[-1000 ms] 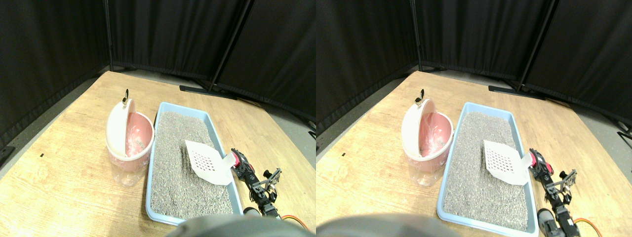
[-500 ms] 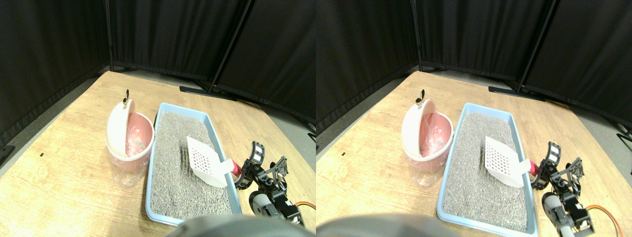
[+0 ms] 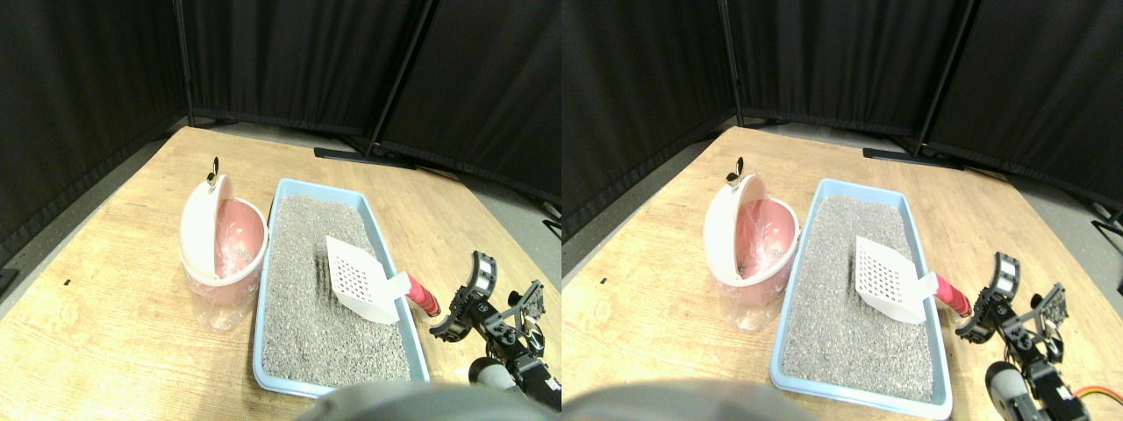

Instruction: Scoop (unimanual)

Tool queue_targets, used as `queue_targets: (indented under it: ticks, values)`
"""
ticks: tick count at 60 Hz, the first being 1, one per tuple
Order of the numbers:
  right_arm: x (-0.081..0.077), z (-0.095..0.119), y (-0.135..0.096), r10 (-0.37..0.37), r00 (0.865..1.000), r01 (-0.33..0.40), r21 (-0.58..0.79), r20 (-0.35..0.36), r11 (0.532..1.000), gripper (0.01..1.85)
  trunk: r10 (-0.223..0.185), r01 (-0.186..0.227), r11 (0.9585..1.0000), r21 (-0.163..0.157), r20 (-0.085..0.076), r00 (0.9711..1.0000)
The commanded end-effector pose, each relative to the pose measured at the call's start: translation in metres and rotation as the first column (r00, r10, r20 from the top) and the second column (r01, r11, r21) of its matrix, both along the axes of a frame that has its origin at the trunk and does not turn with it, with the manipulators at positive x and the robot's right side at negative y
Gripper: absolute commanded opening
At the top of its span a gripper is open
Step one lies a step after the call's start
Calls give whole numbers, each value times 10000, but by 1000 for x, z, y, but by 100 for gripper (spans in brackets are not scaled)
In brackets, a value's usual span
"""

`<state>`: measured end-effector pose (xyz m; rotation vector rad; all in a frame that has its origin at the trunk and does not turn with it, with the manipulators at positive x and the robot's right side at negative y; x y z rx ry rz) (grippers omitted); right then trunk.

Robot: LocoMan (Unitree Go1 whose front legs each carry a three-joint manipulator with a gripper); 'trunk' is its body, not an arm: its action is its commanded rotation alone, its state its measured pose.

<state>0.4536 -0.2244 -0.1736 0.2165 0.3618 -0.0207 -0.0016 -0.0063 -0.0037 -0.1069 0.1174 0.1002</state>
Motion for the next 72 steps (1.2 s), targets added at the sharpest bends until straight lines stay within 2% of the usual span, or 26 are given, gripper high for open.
queue_targets:
  ticks: [1,6,9,11,12,13,18,19,21,23,27,28,37,38,45,46,49,54,68,70,72]
  values:
    - [-8,18,4,543,9883,-570,154,1424,9983,102,-138,137,9997,-190,-12,9999]
    - [-12,20,4,487,9852,-521,162,1646,9985,89,-271,271,9995,-158,-33,9996]
    - [-17,21,3,584,9738,-672,329,2196,9972,67,-335,334,9993,-138,-52,9994]
    - [-18,21,3,612,9716,-700,306,2287,9971,63,-335,334,9993,-138,-52,9994]
    - [-22,22,2,715,9626,-790,183,2613,9967,44,-392,391,9992,-123,-60,9992]
    - [-24,23,2,782,9567,-852,130,2804,9963,36,-439,438,9990,-110,-62,9990]
    - [-26,22,1,800,9495,-846,20,3033,9964,21,-487,486,9988,-102,-68,9988]
    - [-29,22,0,905,9426,-908,-143,3215,9958,5,-536,535,9985,-76,-54,9985]
    - [-30,21,0,961,9402,-953,-184,3267,9953,5,-536,535,9985,-76,-54,9985]
    - [-31,20,-1,1180,9311,-1140,-319,3453,9930,5,-587,586,9983,-63,-77,9982]
    - [-33,20,-1,1238,9267,-1166,-417,3549,9923,5,-641,641,9979,-47,-96,9979]
    - [-35,19,-2,1287,9212,-1181,-512,3672,9917,5,-641,641,9979,-47,-96,9979]
    - [-40,17,-2,1623,9166,-1292,-1134,3655,9851,5,-719,719,9974,-12,-94,9974]
    - [-43,16,-2,1871,9121,-1355,-1624,3649,9774,5,-748,748,9972,-3,-111,9971]
    - [-47,14,-2,1973,9122,-1314,-1998,3590,9710,5,-831,832,9965,52,-139,9964]
    - [-51,11,-1,1883,9192,-1205,-2082,3457,9706,5,-909,910,9958,87,-148,9958]
    - [-53,9,0,2011,9162,-1281,-2220,3467,9666,5,-974,975,9952,108,-142,9951]
    - [-57,6,1,1947,9263,-1208,-2351,3227,9644,5,-1032,1034,9946,128,-163,9945]
    - [-63,-1,2,2086,9171,-1271,-2468,3397,9607,5,-1215,1218,9924,183,-151,9925]
    - [-64,-2,3,2110,9156,-1281,-2491,3424,9600,5,-1298,1301,9913,204,-152,9914]
    - [-65,-2,3,2025,9196,-1213,-2469,3367,9614,5,-1298,1301,9913,204,-152,9914]
